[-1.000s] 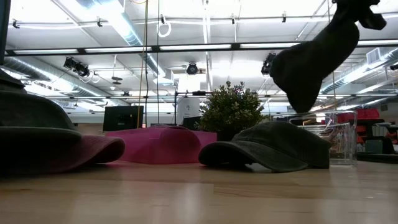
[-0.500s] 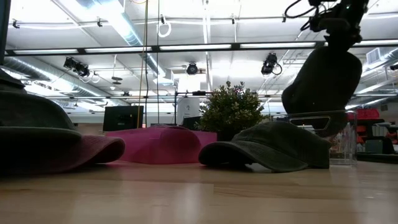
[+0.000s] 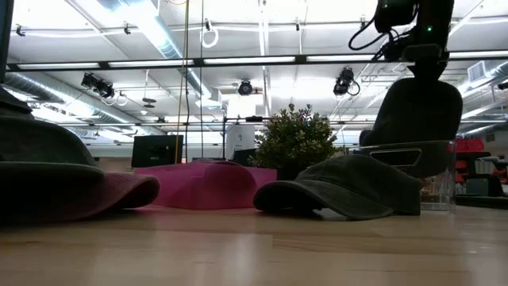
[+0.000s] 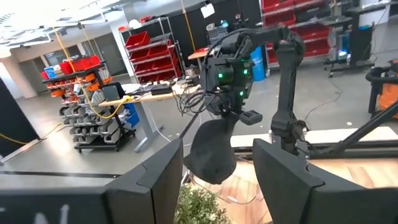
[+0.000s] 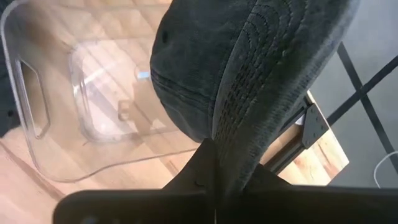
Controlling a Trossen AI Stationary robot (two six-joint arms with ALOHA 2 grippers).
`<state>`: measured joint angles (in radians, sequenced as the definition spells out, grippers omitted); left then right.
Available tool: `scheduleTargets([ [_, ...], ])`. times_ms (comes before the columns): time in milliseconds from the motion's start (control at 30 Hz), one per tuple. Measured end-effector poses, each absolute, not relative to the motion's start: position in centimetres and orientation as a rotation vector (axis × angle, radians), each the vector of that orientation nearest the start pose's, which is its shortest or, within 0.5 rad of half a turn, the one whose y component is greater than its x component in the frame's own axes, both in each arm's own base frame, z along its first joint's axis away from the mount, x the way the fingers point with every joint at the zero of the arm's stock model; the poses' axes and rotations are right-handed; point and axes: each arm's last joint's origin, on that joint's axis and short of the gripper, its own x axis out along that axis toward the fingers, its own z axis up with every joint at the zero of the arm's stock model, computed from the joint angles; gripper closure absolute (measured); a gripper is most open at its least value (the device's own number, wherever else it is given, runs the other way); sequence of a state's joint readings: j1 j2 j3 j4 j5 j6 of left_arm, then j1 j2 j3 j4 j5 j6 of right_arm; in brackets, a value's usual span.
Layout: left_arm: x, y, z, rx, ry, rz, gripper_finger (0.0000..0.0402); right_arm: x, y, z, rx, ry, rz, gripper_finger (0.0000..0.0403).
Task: Pick & Place hat
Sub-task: Put the top left black cap into the transparent bin
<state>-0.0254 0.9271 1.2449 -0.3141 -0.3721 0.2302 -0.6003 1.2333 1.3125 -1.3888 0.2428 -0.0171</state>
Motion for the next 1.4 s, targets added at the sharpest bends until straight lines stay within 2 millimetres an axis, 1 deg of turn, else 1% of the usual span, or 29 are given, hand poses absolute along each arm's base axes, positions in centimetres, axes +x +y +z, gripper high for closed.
scheduleTargets([
  [333,17.4,0.6,44.7,0.231,0.047,0.347,0.0205,17.7,-12.8,32.1,0.268,1.418,-0.625,0.0398],
  [667,17.6,0.6,44.7,0.23,0.049,0.346,0.0205,19.3,-13.8,30.3,0.275,1.505,-0.566,0.0397],
  [933,17.6,0.6,44.6,0.229,0.049,0.346,0.0205,20.1,-14.3,29.6,0.264,1.511,-0.547,0.0395],
  [1267,17.6,0.6,44.6,0.23,0.05,0.346,0.0205,21.1,-14.7,29.5,0.307,1.392,-0.488,0.0397],
  [1400,17.6,0.6,44.6,0.23,0.05,0.346,0.0205,21.2,-14.8,29.3,0.31,1.399,-0.483,0.0397],
])
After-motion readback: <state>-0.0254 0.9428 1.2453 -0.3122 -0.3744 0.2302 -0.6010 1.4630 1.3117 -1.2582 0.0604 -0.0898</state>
